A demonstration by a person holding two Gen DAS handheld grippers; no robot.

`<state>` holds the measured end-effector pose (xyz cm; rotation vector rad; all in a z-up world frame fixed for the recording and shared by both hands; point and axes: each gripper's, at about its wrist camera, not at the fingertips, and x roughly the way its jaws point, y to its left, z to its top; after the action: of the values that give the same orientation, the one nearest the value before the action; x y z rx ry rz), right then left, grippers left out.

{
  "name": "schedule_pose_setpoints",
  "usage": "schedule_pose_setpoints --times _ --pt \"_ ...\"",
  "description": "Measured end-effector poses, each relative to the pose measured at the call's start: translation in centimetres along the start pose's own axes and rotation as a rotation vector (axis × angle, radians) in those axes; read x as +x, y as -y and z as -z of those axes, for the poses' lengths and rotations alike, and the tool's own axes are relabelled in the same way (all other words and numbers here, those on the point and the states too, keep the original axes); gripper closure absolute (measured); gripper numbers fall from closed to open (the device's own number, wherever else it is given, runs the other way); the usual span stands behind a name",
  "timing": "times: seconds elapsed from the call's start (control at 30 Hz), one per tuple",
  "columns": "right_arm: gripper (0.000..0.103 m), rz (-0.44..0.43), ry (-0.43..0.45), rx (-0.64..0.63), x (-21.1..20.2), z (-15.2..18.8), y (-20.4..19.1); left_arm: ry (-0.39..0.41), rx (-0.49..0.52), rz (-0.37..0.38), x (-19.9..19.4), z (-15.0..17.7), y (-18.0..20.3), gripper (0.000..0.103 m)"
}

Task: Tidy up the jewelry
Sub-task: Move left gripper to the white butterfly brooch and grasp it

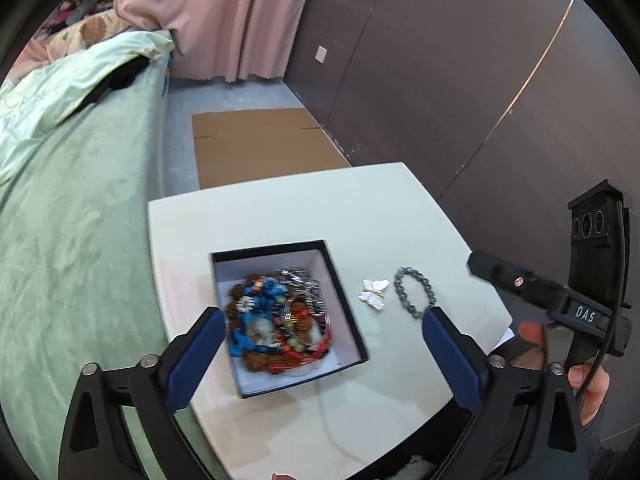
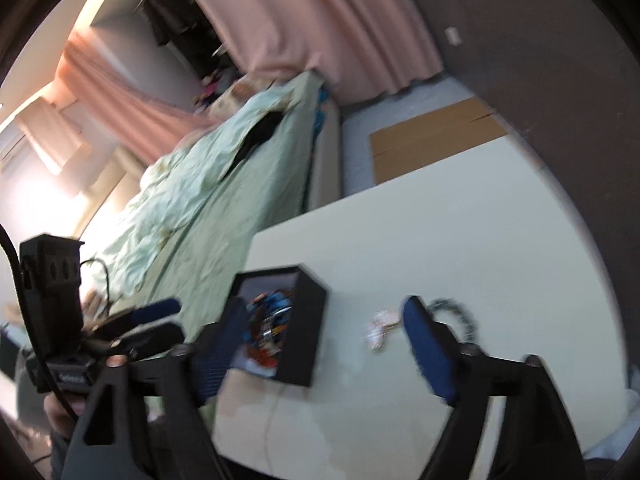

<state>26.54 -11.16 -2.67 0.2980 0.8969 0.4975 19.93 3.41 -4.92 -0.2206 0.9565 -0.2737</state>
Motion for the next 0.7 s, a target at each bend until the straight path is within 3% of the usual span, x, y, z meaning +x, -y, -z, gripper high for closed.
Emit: schedule_pose_setpoints --times 0.07,0.27,0.33,0.6,0.7 --pt "0.009 0.005 0.014 0.035 -0.8 -0.4 1.4 -0.005 0.002 -0.001 0.4 -0.1 0.7 0.001" --pt "0.007 -0.012 0.023 0.134 -2.5 -0.7 5.2 -0.039 0.018 0.007 1.8 -0.5 3.0 0.001" --pt "0.0 -0.023 0.023 0.153 -2.8 -0.5 5.8 -0.056 0.027 0.008 2.3 -0.7 3.9 0.001" --pt "0.0 -0.027 0.009 0.208 -3.5 -0.1 8.4 -0.13 0.094 -0.026 4.7 -1.3 7.6 0.002" --pt "0.0 -0.027 -0.011 0.229 -3.6 0.1 9.2 -0.166 0.125 -0.05 6.0 -1.4 8.8 0.009"
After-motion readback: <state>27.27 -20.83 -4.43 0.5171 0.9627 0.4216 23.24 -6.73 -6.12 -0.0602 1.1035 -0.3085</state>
